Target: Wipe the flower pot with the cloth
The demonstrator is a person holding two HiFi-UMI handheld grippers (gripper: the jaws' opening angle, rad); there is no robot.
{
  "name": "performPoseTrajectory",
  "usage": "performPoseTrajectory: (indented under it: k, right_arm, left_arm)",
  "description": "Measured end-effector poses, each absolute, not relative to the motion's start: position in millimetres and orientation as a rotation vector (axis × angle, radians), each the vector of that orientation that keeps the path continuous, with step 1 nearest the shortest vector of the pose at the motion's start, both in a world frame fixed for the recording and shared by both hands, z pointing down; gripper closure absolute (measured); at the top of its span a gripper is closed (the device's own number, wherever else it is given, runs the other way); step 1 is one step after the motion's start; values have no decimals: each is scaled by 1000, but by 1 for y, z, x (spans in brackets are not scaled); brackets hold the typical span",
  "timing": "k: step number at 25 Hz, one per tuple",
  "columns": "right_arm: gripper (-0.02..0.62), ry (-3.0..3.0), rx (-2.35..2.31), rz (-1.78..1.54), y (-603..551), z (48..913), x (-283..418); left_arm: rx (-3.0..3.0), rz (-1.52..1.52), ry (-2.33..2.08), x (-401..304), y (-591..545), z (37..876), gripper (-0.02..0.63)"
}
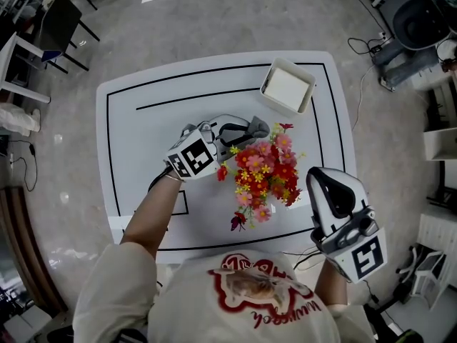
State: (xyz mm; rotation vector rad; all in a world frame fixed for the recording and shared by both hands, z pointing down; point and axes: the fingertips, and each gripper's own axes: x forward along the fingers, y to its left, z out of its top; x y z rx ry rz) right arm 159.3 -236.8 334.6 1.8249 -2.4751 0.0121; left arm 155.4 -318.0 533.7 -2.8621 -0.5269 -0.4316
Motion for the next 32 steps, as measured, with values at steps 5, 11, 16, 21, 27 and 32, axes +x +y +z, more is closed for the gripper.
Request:
performPoseTrajectory:
  k: [5, 11, 16, 21, 27, 32]
  right_arm:
    - [597, -2484, 1831, 33, -238, 335, 160]
    - [597, -2480, 1836, 15, -241, 331, 161]
    - [597, -2468, 1838, 12, -243, 333, 162]
    - [597, -2480, 1832, 1, -243, 329, 159]
    - [597, -2478, 1826, -4, -239, 327, 155]
    - [597, -2483, 1810, -17, -236, 326, 151]
  left_arm:
    - [-2828, -465, -557, 154, -315, 539, 566]
    - [-2812, -474, -598, 151, -310, 539, 566]
    - [-2801, -498, -597, 144, -309, 542, 566]
    - [-2781, -514, -593, 140, -309, 543, 566]
    - [-2790, -522, -561, 133, -307, 545, 566]
    - [-2800, -539, -510, 128, -307, 546, 566]
